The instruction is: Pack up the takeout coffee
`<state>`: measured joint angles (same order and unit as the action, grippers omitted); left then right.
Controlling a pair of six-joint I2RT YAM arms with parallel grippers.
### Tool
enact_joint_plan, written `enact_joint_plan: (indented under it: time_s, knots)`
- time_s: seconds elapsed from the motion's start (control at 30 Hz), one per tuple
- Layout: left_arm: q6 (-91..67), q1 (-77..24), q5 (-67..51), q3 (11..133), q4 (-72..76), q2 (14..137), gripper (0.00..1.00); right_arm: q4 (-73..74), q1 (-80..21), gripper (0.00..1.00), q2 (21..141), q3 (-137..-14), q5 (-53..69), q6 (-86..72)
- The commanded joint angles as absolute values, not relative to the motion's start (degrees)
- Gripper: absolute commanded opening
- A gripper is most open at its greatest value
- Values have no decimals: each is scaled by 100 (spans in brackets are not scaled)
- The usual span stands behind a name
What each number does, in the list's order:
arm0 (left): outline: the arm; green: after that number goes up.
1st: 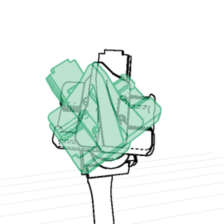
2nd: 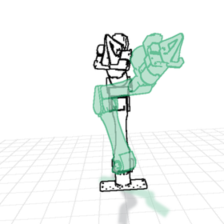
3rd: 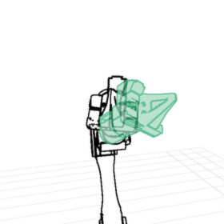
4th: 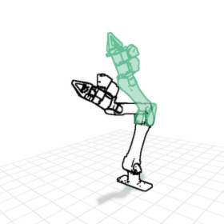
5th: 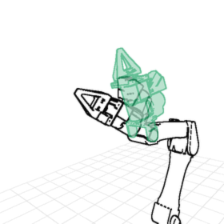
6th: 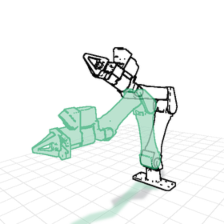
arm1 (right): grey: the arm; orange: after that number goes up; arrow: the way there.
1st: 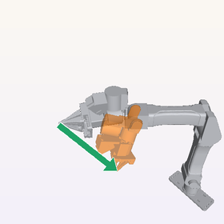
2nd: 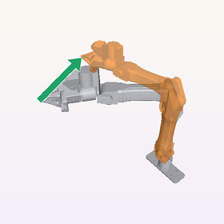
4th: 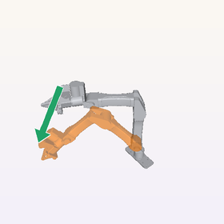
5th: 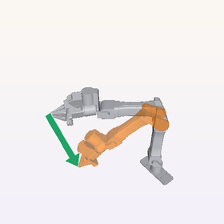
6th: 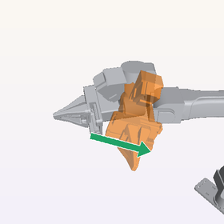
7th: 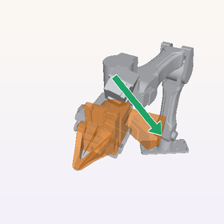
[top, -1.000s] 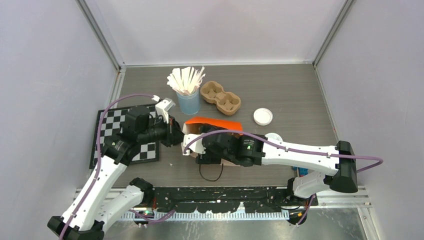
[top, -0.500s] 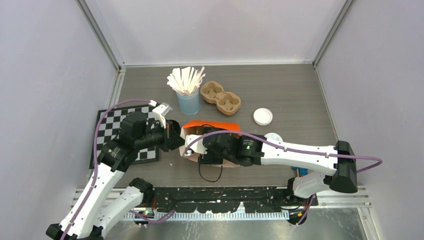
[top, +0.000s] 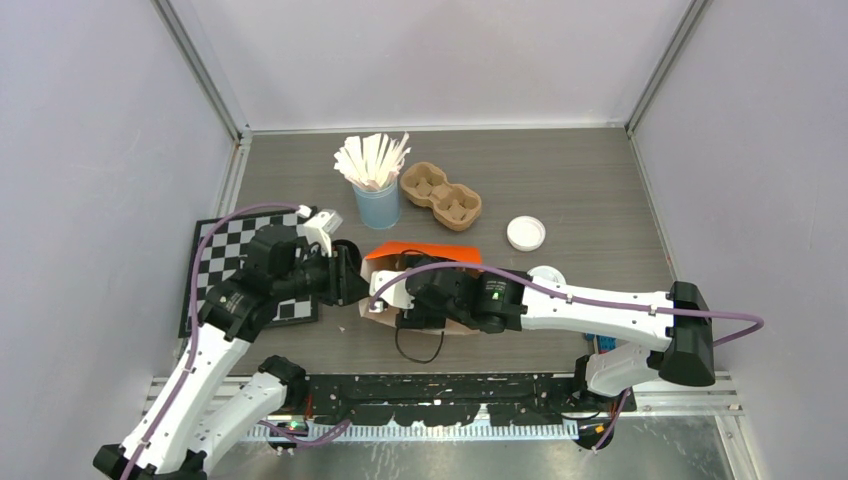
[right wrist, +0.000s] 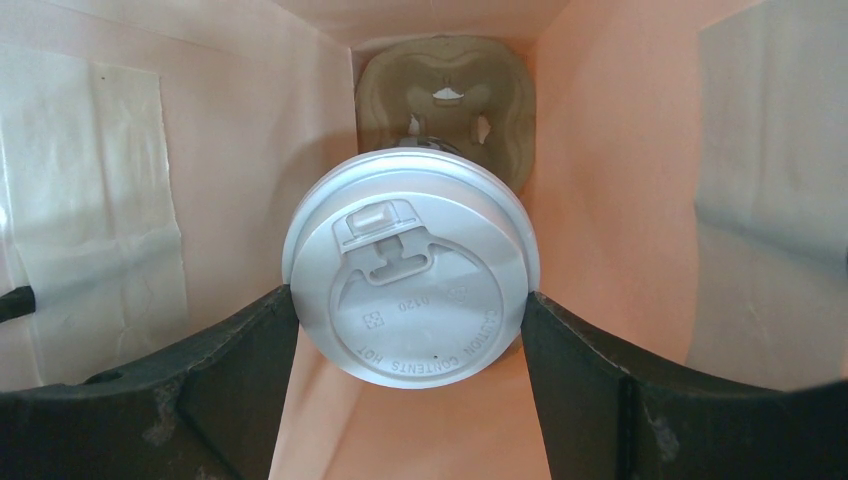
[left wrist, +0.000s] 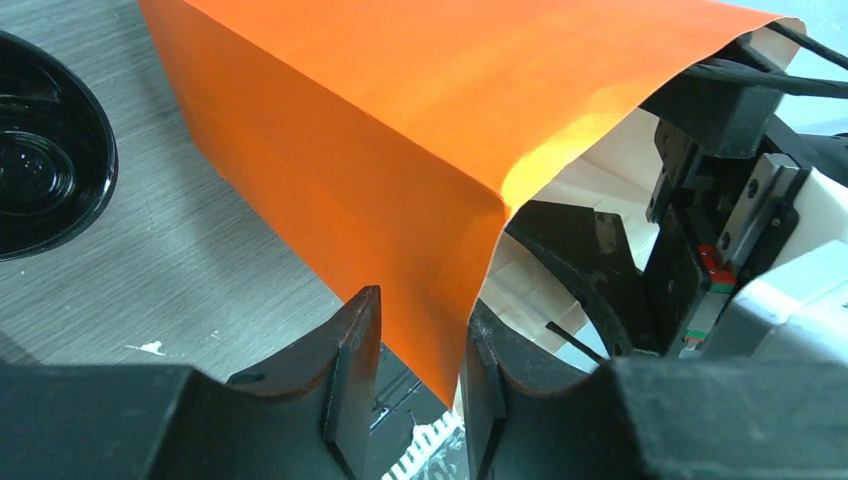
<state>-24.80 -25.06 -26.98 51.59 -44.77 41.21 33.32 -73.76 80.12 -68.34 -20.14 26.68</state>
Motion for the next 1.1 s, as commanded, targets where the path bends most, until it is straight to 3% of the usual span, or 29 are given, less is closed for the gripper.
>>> enact_joint_plan:
  time_s: [0.0, 0.2, 0.37, 0.43, 1.07]
  knots:
    - [-2645, -2505, -2665, 5109, -4245, 4148, 36, 3062, -7345, 70, 7829, -6784, -2047, 2716]
    - [-2652, -2505, -2751, 5069, -4065, 4252, 32, 3058, -7346, 70, 7787, -6713, -1929, 2734]
    - [-2603, -2505, -2905, 5056, -4012, 4249, 6, 2865, -7347, 70, 7785, -6583, -1985, 2878]
    - [-2601, -2505, -2976, 5039, -3992, 4201, 0, 2747, -7340, 70, 7821, -6538, -1997, 2971]
    - [-2645, -2505, -3303, 4878, -4260, 3936, 0, 1811, -7132, 70, 8381, -6525, -1583, 3236]
